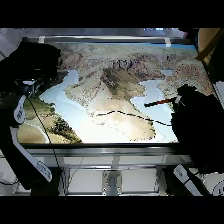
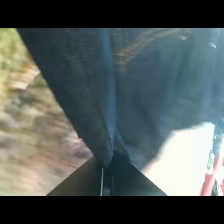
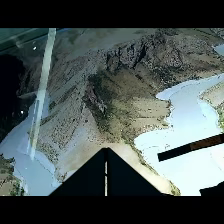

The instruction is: Fold the clothes and pants, and hang the long-sleeved shirts on hangers.

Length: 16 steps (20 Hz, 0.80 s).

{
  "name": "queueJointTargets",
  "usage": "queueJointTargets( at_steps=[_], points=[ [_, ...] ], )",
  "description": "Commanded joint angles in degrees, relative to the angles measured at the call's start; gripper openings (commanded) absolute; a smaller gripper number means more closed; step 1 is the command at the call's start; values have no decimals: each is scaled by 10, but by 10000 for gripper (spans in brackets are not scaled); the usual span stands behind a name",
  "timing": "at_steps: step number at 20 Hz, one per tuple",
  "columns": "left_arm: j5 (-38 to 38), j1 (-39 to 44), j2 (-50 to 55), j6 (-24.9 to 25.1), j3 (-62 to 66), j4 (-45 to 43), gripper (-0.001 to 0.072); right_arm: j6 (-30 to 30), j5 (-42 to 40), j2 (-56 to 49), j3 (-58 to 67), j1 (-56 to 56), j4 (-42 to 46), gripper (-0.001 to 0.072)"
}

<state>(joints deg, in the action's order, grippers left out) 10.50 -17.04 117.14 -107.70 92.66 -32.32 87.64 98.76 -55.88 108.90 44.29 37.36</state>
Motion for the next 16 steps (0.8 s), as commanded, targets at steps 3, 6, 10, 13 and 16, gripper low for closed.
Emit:
queueJointTargets(
  at_steps=[3,6,10,13,16],
  points=[
    [69,21,-134,155,1,-21,23,-3,0,0,0,0,17,23],
    [205,41,-224,195,1,-123,23,-3,0,0,0,0,51,23],
    [467,113,-287,195,1,-280,23,-45,1,-7,0,0,93,23],
    [584,222,-292,195,-6,-331,23,-49,2,-21,0,0,94,23],
    [568,363,-291,177,-26,-333,23,-49,-4,-43,0,-1,80,23]
  ],
)
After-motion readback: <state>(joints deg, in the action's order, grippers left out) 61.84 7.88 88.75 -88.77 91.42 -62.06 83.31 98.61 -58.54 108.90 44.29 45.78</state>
